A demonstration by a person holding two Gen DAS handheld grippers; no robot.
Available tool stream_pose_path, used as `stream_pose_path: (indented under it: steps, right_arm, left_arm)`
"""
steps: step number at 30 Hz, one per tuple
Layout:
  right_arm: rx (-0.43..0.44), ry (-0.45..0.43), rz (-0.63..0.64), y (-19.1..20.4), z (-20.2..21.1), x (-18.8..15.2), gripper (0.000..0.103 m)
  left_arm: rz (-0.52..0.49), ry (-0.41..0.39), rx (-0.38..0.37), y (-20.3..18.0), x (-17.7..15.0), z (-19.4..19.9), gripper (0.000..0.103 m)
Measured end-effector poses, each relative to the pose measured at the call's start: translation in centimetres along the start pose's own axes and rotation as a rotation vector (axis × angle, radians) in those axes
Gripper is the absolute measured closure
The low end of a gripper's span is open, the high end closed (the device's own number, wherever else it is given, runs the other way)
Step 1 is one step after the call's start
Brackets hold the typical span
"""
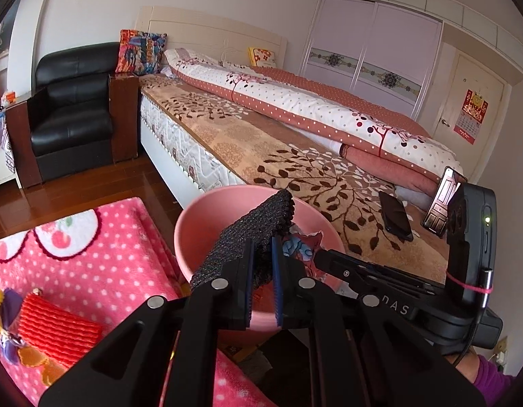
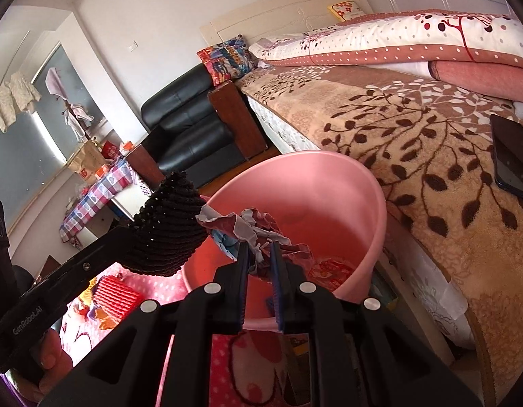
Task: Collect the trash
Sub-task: 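Open both tools to drop the mesh pad and wrappers into the bucket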
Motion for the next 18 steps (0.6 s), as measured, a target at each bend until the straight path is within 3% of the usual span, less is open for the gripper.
stream_pose_path:
  steps: [10,12,15,18]
  right_arm:
    - [-0.031,0.011,0.012,-0.8,-1.1,-0.4,0.089]
    - [-0.035,0.013,0.014,-0.8,-1.2,-0.5,0.087]
    - [-0.042,0.014,0.012,-1.0,-1.4,-0.5,0.085]
    - [-0.050,0.014,0.009,-1.2,-1.5,-0.5,0.077]
  left_arm:
    - [0.000,0.029,0.015,-0.1,-0.2,-2.5,0.091]
    - [-0.001,0.033,0.016,-0.1,-0.2,-2.6,0.088]
    - [-0.003,0.036,0.016,-0.2,-0.1,-2.6,0.074]
    - [-0.008,0.033,0.022,-0.3,-0.1,-2.5,0.067]
Point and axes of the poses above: each gripper's, at about its wrist camera, not at the fingertips, and z roughly against the way its jaws point, y to its left, x to its top, the point moved 4 cm from there along -z, roughly the way its jaws point, and after that the axes turned 12 degrees about z, right-handed, at the moved point
